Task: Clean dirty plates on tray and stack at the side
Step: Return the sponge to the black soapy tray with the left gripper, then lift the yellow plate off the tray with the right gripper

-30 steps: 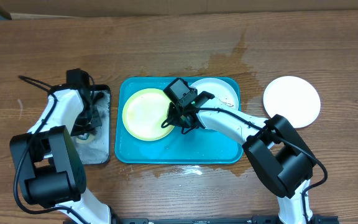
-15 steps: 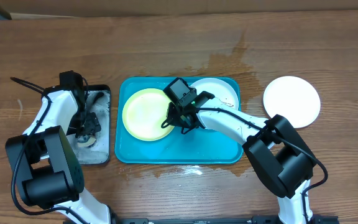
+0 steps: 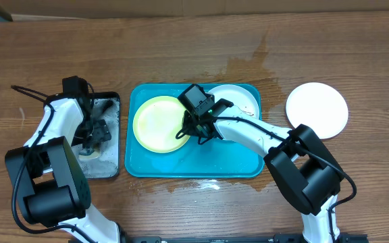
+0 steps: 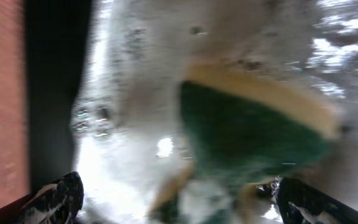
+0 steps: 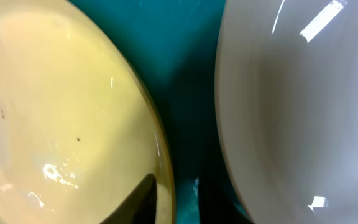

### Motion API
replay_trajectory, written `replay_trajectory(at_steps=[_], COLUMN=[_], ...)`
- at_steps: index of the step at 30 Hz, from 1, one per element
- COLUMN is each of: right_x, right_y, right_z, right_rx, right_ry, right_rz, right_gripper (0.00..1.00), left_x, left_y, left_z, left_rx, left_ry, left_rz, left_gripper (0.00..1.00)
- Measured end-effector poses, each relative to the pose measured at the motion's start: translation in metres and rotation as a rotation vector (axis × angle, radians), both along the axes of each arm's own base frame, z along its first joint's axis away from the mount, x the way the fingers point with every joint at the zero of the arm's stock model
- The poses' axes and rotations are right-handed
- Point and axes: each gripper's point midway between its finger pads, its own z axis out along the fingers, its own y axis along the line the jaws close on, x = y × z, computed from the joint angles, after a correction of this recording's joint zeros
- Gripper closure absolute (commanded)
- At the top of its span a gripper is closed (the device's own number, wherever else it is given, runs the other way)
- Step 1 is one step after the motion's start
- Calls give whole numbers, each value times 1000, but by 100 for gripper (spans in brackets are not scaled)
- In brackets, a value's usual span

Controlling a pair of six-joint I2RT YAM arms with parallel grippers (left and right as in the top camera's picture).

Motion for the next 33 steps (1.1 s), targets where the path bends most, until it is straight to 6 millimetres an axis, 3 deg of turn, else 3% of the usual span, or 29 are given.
replay_trajectory(at_steps=[5, 6, 7, 8, 9, 18, 25, 33], right_x=[0, 0, -1, -1, -1, 0, 0, 5], right_y=[2, 2, 3, 3, 4, 1, -19, -18], right_z=[1, 1, 1, 1, 1, 2, 8, 32], right_rx=[-4, -9, -11, -15, -19, -33, -109, -152], right_ry=[-12, -16, -17, -23, -29, -24, 35, 39], right_rz=[4, 6, 7, 7, 13, 2, 29, 98], right_gripper=[68, 71, 79, 92, 96, 96, 96, 96], left_x=[5, 6, 6, 7, 7, 9, 10, 11], left_y=[-10, -10, -10, -9, -7, 6, 4, 3], left_z=[-6, -7, -8, -8, -8, 14, 15, 15], left_rx=[-138, -165, -192, -223, -255, -310, -324, -327], left_ry=[-50, -62, -74, -91, -111, -220, -228, -229], left_rz=[20, 26, 37, 55, 76, 134, 132, 132], left_gripper=[1, 0, 0, 0, 0, 0, 0, 0])
